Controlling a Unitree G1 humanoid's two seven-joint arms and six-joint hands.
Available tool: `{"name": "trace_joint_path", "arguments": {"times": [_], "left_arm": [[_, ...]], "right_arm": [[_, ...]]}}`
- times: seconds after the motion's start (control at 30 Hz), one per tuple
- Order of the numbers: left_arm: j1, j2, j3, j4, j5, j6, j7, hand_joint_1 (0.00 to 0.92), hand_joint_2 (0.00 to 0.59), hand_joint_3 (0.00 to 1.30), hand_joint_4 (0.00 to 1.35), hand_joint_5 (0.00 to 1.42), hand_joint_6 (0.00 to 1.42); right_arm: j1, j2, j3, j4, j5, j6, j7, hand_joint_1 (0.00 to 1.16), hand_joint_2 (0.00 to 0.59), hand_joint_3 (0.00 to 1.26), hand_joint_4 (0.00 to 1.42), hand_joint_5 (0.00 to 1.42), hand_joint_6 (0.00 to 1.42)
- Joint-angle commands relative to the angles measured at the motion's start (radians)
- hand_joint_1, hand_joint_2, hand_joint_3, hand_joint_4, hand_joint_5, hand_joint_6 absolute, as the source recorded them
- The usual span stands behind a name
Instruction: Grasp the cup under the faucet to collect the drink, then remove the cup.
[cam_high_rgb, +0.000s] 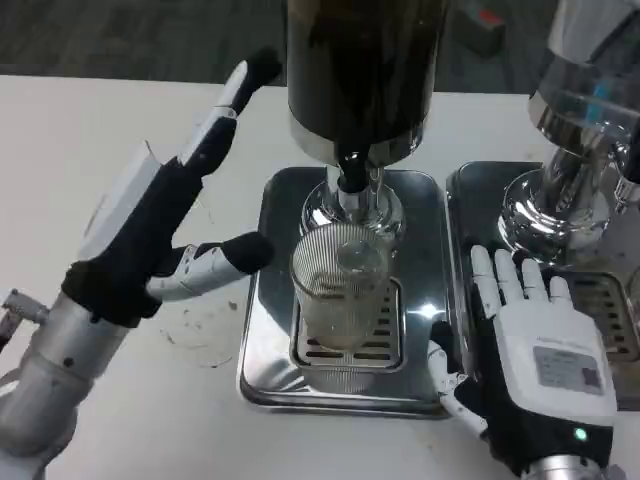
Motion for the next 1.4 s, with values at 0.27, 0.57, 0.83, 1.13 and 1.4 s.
{"name": "trace_joint_path", "arguments": {"times": [0.27,0.57,0.83,1.13,1.4], "left_arm": [[-0.056,-0.09,0.014,-0.034,-0.09,0.031,-0.252,0.0,0.083,0.0,0.0,0.01,0.0],[-0.113,-0.148,0.018,0.014,-0.027,0.032,-0.311,0.0,0.085,0.0,0.0,0.01,0.0],[-0.11,-0.157,0.006,0.005,-0.034,0.015,-0.371,0.0,0.093,0.0,0.0,0.01,0.0],[-0.108,-0.135,-0.003,-0.037,0.066,-0.017,-0.377,0.0,0.096,0.0,0.0,0.02,0.0],[-0.105,-0.123,0.015,-0.065,0.235,-0.061,-0.297,0.0,0.101,0.0,0.0,0.02,0.0]], "right_arm": [[0.017,0.031,-0.007,-0.001,-0.001,0.018,-0.016,0.25,0.535,0.0,0.0,0.0,0.0],[0.02,0.047,-0.007,0.0,0.0,0.028,-0.023,0.24,0.535,0.0,0.0,0.0,0.0],[0.024,0.055,-0.012,0.0,0.007,0.027,-0.025,0.24,0.535,0.0,0.0,0.0,0.0],[0.017,0.056,-0.018,0.005,0.018,0.023,-0.019,0.25,0.533,0.0,0.0,0.0,0.0],[0.017,0.059,-0.018,0.007,0.03,0.024,-0.02,0.27,0.513,0.0,0.0,0.0,0.0]]}}
